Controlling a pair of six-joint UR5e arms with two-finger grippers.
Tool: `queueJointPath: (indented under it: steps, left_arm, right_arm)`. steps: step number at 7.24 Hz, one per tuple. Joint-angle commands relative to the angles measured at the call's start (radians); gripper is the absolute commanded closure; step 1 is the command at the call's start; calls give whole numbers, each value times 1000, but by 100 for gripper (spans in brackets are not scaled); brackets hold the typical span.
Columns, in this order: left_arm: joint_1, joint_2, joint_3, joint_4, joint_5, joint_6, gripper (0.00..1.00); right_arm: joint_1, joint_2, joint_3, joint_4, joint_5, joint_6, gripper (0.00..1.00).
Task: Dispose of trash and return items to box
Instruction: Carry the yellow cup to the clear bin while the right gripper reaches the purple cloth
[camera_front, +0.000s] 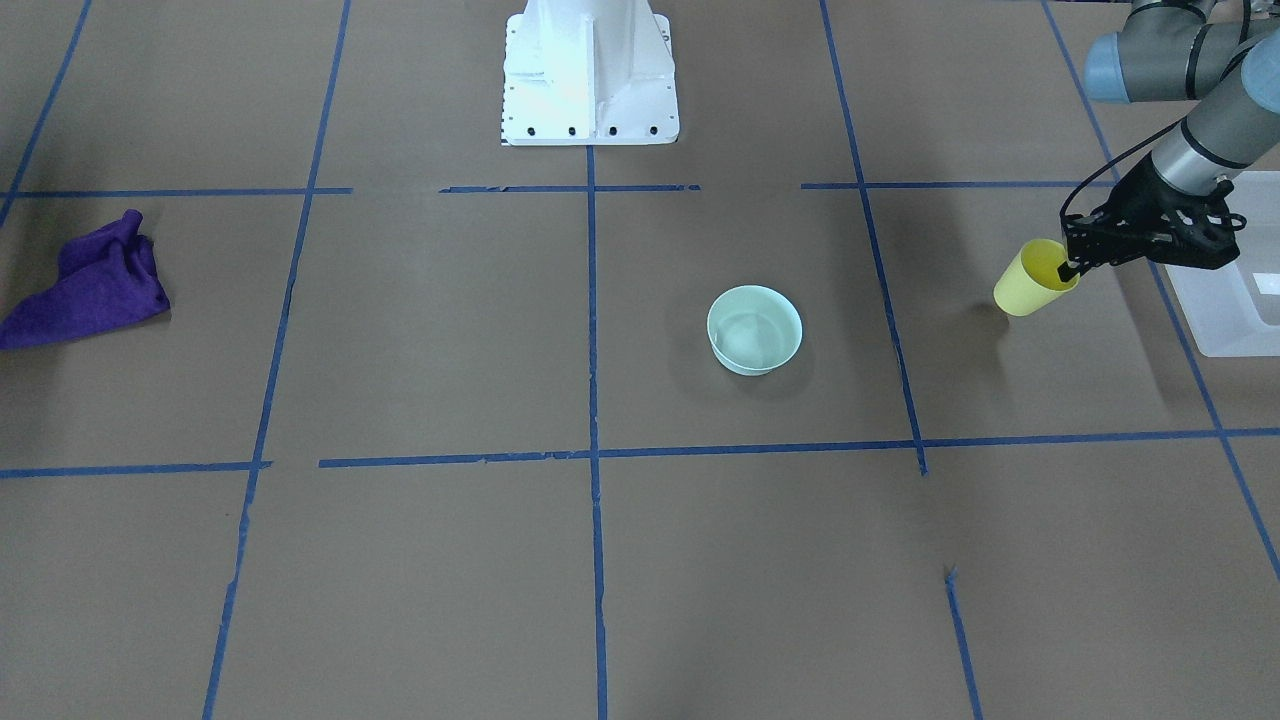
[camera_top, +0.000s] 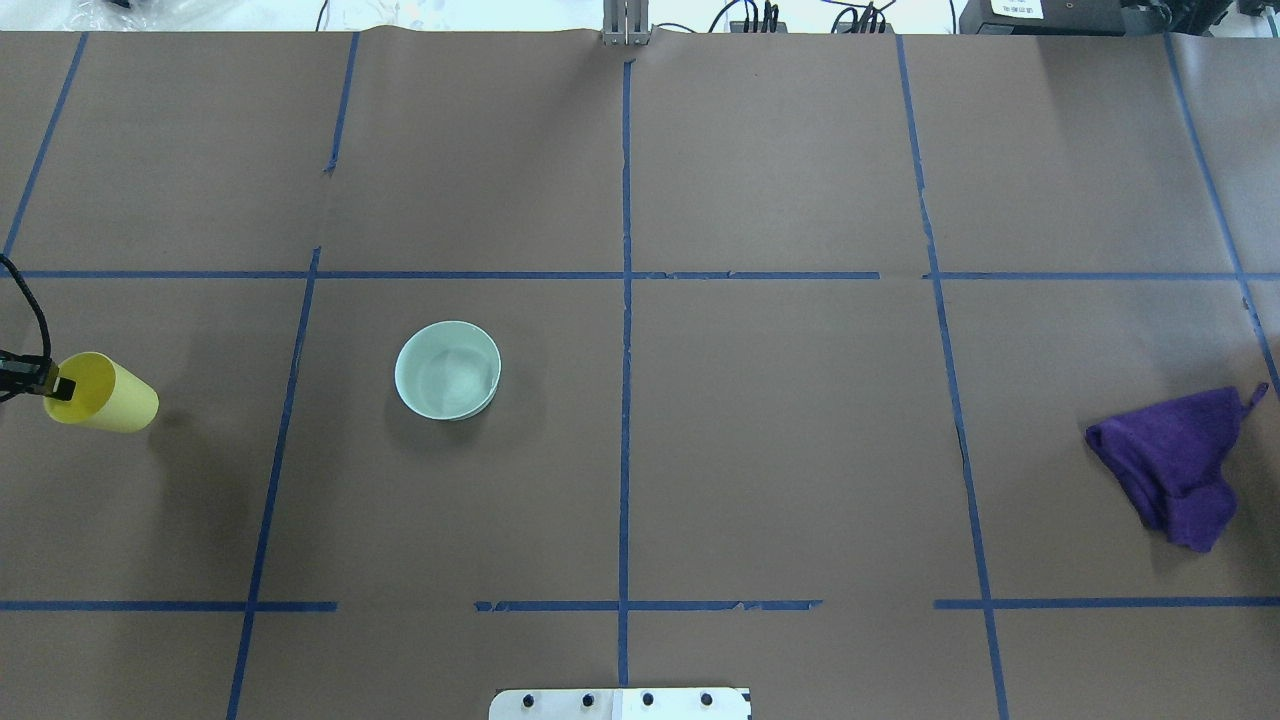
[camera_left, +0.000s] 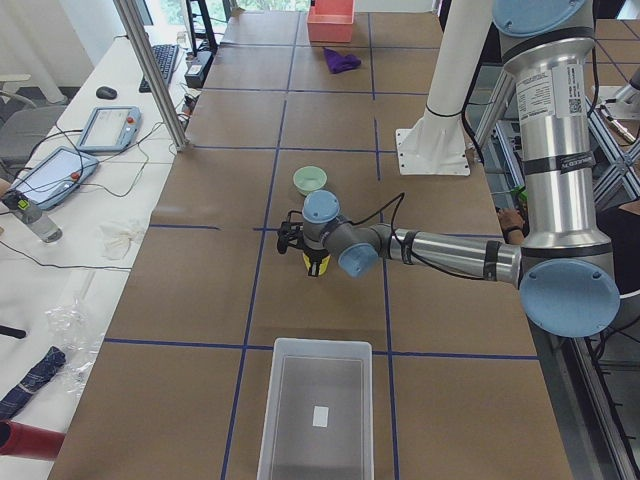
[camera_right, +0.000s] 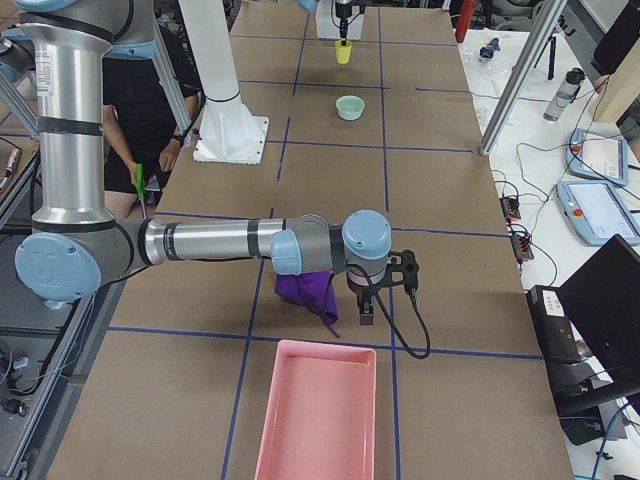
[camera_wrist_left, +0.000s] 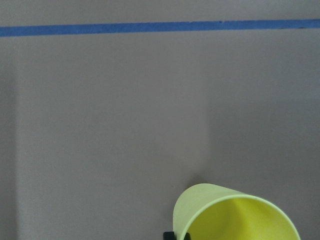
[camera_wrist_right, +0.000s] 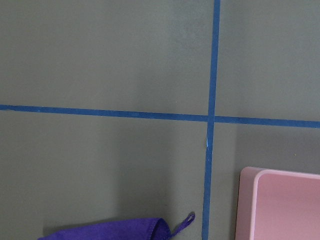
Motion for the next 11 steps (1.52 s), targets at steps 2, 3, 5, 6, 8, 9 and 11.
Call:
queueJointPath:
  steps: [2,3,5,6,8,9,11]
  left_arm:
    - [-147,-14,-90,236,-41,227,100]
    - [-187,-28,-93,289,-41,293,100]
    - [-268,-114,-95,448,-35,446,100]
    - [-328,-161,-92,537,-31,541,100]
    - [-423,-223,-86,652,53,666,100]
    - [-468,-246,-81,688,64,745,100]
    - [-505,-246,-78,690,65,786,100]
  right_arm:
    - [-42,-5,-6,8,6,29,0]
    - [-71,-5,0,44,6,124,0]
    - [-158,-45,-3,272,-2,331,0]
    - [-242,-68,-3,385,-34,426,0]
    - [-372,-151,-3,562,-95,487,0]
    - [-418,-160,-1,574,-100,487,0]
    - [-507,-166,2,574,-134,487,0]
